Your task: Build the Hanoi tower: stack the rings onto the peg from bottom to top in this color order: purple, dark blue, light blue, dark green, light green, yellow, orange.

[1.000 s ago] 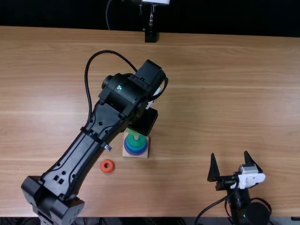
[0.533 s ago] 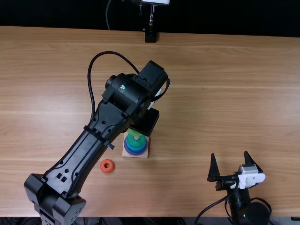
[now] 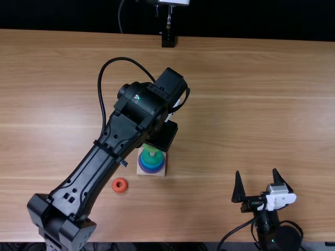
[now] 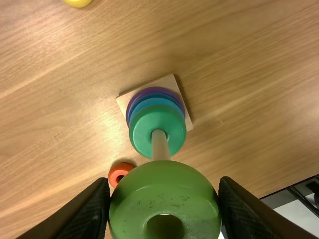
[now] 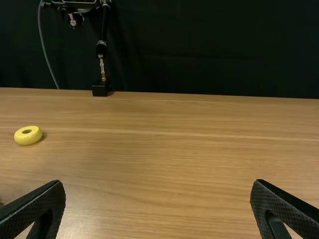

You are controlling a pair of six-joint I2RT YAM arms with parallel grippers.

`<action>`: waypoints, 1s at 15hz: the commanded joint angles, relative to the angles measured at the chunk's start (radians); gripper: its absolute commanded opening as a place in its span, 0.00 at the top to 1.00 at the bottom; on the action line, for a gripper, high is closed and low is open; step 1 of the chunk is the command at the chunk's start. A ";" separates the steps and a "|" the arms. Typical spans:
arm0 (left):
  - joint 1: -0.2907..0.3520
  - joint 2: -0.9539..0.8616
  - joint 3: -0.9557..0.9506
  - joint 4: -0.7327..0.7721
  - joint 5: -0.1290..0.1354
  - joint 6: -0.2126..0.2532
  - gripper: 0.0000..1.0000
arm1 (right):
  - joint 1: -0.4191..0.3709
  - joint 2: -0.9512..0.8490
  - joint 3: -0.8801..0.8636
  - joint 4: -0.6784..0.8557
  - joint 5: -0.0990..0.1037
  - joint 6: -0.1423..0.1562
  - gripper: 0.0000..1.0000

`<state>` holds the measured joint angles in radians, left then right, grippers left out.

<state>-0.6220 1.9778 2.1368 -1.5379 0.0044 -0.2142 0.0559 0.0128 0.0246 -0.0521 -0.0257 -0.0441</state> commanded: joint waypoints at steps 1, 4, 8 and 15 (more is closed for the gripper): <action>-0.007 0.058 -0.002 0.005 0.005 -0.007 1.00 | -0.014 -0.013 -0.009 0.005 0.000 0.002 0.00; -0.005 0.066 -0.002 0.003 0.005 -0.007 1.00 | -0.014 -0.013 -0.009 0.005 0.000 0.002 0.00; -0.007 0.066 -0.002 0.005 0.005 -0.005 1.00 | -0.014 -0.013 -0.009 0.005 0.000 0.002 0.00; 0.007 0.052 0.003 -0.014 0.005 -0.003 0.47 | -0.014 -0.013 -0.009 0.005 0.000 0.002 0.00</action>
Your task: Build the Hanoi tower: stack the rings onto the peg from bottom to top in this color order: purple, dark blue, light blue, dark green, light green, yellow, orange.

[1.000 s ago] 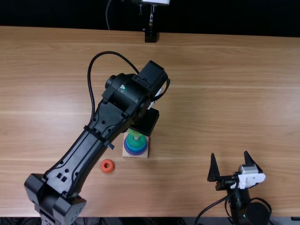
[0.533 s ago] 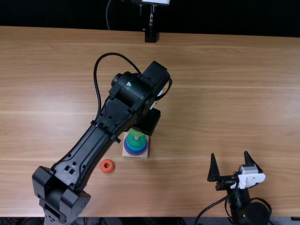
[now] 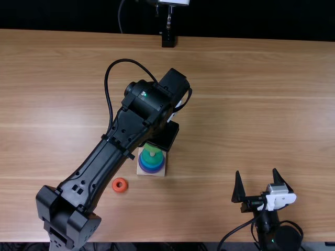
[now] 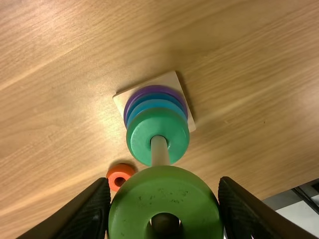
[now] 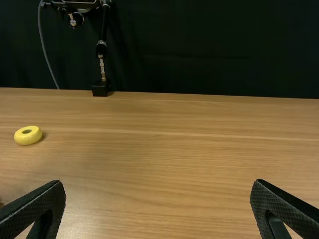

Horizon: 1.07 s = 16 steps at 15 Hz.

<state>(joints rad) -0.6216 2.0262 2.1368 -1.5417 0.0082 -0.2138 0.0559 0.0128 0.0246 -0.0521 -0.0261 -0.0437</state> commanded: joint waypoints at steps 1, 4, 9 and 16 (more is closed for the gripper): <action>0.006 -0.001 0.003 -0.010 0.001 -0.002 0.41 | -0.014 -0.013 -0.009 0.005 0.000 0.001 0.00; 0.006 -0.006 0.005 -0.010 0.001 -0.002 0.11 | -0.014 -0.013 -0.009 0.005 0.000 0.001 0.00; 0.010 -0.006 0.012 -0.005 0.001 -0.002 0.00 | -0.014 -0.013 -0.009 0.005 0.000 0.001 0.00; 0.151 0.046 0.029 0.244 -0.012 0.009 0.00 | -0.014 -0.013 -0.009 0.005 0.000 0.001 0.00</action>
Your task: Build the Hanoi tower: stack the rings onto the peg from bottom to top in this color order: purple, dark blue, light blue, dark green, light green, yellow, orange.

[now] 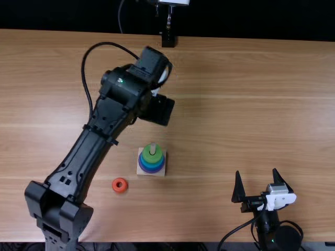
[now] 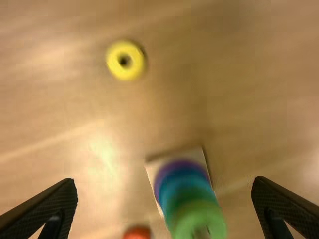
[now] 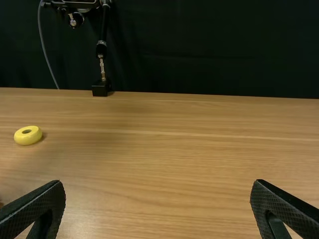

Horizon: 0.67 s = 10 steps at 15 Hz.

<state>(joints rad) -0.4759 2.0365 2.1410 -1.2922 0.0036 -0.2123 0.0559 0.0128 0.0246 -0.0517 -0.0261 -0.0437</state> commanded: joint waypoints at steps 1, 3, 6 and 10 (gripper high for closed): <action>0.030 0.074 0.025 0.037 -0.009 0.010 0.00 | -0.014 -0.013 -0.009 0.005 0.000 0.001 0.00; 0.068 0.120 0.023 0.133 -0.007 0.041 0.00 | -0.014 -0.013 -0.009 0.005 0.000 0.001 0.00; 0.079 0.215 0.011 0.280 -0.007 0.247 0.00 | -0.014 -0.013 -0.009 0.005 0.000 0.001 0.00; 0.091 0.327 0.007 0.326 0.002 0.301 0.00 | -0.014 -0.013 -0.009 0.005 0.000 0.001 0.00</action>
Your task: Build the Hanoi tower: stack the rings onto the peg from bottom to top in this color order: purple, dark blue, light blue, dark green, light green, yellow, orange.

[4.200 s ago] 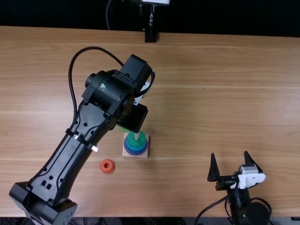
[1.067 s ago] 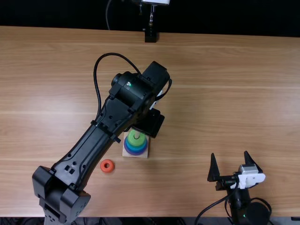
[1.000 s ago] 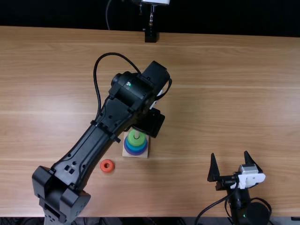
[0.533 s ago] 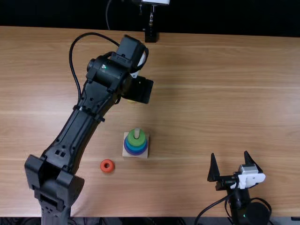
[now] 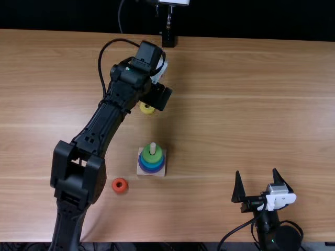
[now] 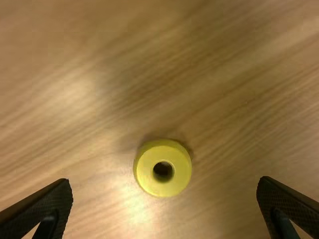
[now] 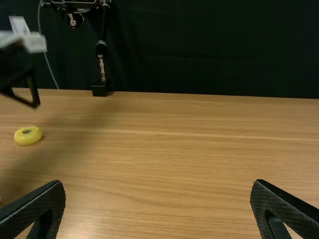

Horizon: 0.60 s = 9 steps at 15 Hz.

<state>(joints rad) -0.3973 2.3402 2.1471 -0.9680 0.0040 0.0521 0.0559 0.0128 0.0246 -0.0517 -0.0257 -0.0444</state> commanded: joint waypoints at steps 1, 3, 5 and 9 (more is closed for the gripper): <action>0.014 0.036 0.000 0.002 0.002 0.038 0.00 | -0.014 -0.013 -0.009 0.005 0.000 0.002 0.00; 0.015 0.067 0.002 0.002 0.003 0.038 0.00 | -0.014 -0.013 -0.009 0.005 0.000 0.002 0.00; 0.015 0.093 0.002 0.000 0.003 0.038 0.00 | -0.014 -0.013 -0.009 0.005 0.000 0.002 0.00; 0.025 0.097 -0.001 0.000 0.003 0.038 0.00 | -0.014 -0.013 -0.009 0.005 0.000 0.002 0.00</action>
<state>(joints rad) -0.3847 2.4077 2.1464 -0.9691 0.0048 0.0765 0.0559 0.0128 0.0246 -0.0525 -0.0257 -0.0437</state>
